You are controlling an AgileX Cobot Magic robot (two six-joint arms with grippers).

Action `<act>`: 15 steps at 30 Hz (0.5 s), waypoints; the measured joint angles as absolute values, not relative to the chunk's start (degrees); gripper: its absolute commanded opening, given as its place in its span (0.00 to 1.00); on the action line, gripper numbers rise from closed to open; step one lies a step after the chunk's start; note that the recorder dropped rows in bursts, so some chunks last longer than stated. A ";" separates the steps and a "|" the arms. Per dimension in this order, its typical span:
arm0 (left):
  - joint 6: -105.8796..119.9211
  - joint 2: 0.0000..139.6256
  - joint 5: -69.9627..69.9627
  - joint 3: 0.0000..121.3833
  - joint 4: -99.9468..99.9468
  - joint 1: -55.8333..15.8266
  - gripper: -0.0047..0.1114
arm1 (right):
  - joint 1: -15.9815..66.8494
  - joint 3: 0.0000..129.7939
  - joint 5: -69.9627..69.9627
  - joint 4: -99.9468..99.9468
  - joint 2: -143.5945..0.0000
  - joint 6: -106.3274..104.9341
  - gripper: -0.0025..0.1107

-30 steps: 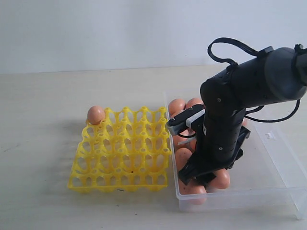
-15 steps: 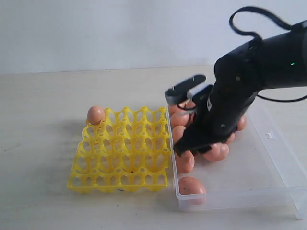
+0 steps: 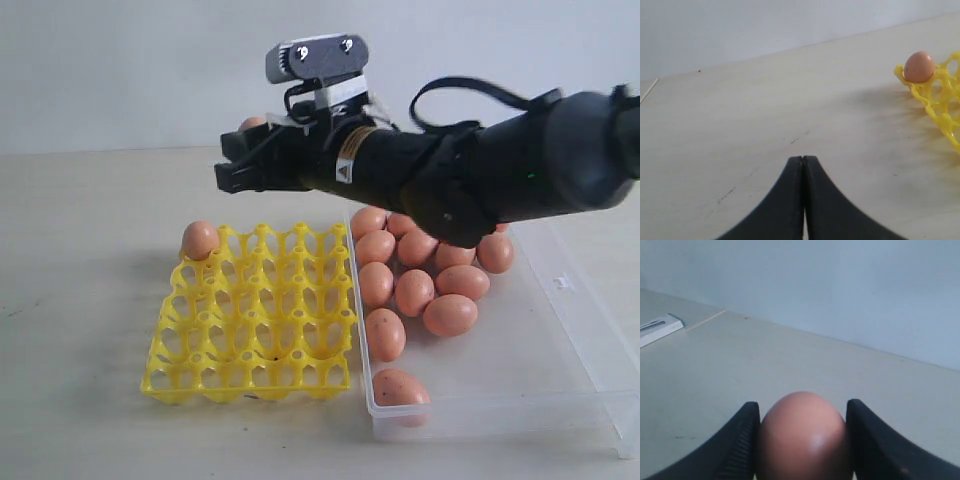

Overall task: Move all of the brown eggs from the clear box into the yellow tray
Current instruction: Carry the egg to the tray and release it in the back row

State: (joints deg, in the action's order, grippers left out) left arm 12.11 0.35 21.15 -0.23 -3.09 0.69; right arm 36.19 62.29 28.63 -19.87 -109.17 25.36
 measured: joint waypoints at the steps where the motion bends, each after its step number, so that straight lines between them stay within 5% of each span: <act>1: 12.11 0.35 21.15 -0.23 -3.09 0.69 0.04 | 36.31 63.21 29.72 -20.90 -111.19 27.04 0.02; 15: 12.11 0.35 21.15 -0.23 -3.09 0.69 0.04 | 36.31 75.52 31.08 -23.69 -128.03 33.28 0.02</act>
State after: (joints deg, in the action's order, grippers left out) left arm 12.11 0.35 21.15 -0.23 -3.09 0.69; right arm 36.31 75.52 31.08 -23.69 -128.03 33.28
